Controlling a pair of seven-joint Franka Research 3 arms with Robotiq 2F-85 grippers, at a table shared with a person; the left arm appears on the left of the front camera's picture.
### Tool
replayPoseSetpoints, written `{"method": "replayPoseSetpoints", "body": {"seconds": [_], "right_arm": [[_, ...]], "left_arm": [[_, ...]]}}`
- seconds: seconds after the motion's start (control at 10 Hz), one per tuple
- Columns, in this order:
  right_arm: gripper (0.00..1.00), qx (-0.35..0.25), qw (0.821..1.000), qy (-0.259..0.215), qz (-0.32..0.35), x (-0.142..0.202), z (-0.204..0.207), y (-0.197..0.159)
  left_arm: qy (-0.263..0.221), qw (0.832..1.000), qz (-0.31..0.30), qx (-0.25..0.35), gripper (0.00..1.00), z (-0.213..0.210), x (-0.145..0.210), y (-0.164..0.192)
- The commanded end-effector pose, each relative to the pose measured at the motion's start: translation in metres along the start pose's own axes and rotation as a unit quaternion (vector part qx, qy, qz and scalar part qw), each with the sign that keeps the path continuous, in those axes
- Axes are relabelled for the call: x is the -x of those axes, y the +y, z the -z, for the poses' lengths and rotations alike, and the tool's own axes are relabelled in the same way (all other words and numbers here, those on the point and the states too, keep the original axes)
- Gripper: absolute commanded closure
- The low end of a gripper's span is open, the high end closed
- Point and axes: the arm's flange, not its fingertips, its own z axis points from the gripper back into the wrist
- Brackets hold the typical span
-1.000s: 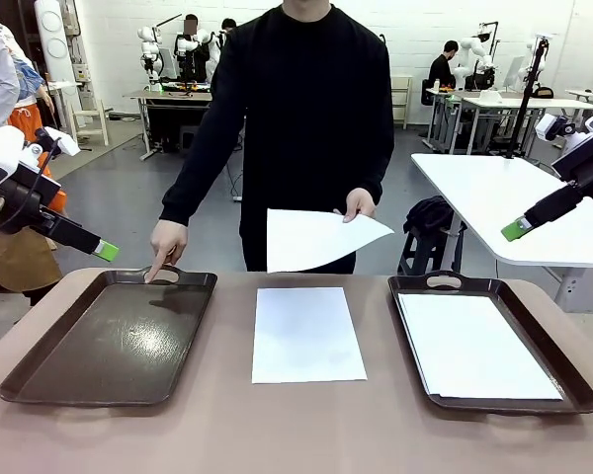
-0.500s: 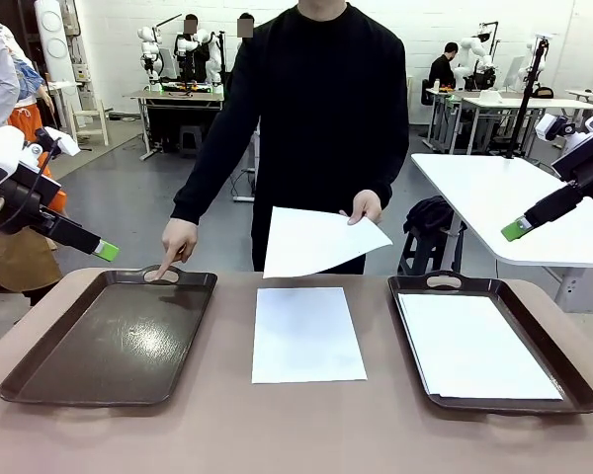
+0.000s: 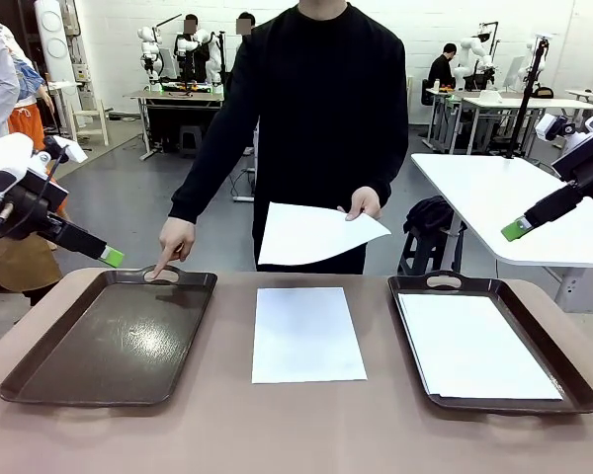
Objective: Sort the A4 documents.
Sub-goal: Receive the A4 Paper.
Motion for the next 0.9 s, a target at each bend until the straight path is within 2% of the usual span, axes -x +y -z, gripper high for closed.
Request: {"method": "replayPoseSetpoints", "body": {"seconds": [0.0,0.4,0.6,0.8], "right_arm": [[0.0,0.002,1.0,-0.002,0.0,-0.001,0.001,0.001],[0.0,0.002,1.0,-0.002,0.0,-0.001,0.001,0.001],[0.0,0.002,1.0,-0.002,0.0,-0.001,0.001,0.001],[0.0,0.002,1.0,-0.002,0.0,-0.001,0.001,0.001]], "left_arm": [[-0.014,0.999,-0.019,0.049,0.0,0.013,-0.023,0.011],[-0.041,0.983,-0.085,0.157,0.0,0.057,-0.084,0.021],[-0.034,0.955,-0.151,0.252,0.0,0.096,-0.106,0.027],[-0.011,0.938,-0.188,0.291,0.0,0.135,-0.116,0.028]]}}
